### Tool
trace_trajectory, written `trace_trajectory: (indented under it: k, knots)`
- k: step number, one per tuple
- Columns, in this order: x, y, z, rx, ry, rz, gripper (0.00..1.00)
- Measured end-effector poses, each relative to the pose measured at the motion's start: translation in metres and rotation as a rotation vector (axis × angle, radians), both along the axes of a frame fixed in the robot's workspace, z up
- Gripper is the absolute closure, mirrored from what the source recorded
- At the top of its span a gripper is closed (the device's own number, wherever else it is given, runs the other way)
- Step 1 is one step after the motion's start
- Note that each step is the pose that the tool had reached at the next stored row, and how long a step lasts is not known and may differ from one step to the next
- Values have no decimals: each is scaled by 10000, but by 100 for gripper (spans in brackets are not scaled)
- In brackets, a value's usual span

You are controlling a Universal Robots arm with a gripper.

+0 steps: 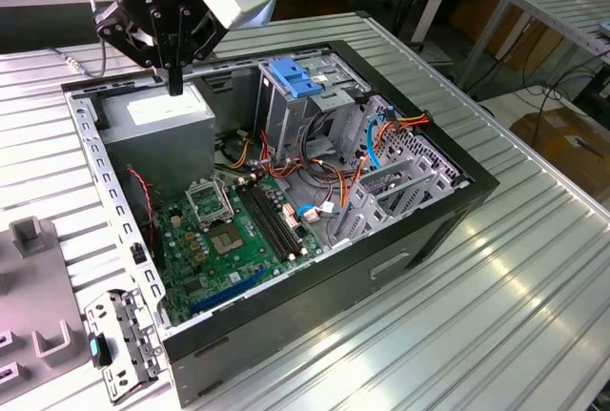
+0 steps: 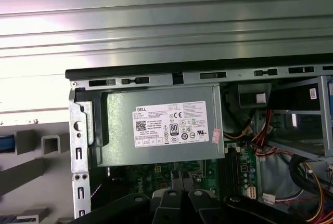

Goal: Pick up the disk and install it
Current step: 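Reach for the disk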

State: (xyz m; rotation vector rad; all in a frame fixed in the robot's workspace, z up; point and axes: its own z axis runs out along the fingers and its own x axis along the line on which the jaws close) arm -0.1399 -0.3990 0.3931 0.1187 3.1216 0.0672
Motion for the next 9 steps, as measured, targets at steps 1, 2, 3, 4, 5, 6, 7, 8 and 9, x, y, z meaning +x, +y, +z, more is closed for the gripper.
trace_trajectory:
  k: [1, 2, 3, 4, 5, 6, 7, 8, 9]
  knots:
    - [-10, 0, 0, 0, 0, 0, 89]
    - [-21, 0, 0, 0, 0, 0, 89]
    - [-39, 0, 0, 0, 0, 1, 89]
    - [-57, 0, 0, 0, 0, 1, 89]
    - [-79, 0, -1, 1, 0, 1, 89]
    - [-93, 0, -1, 1, 0, 0, 89]
    - [-112, 0, -1, 1, 1, 0, 89]
    - [-130, 0, -1, 0, 1, 0, 89]
    - [-146, 0, -1, 0, 2, 0, 89]
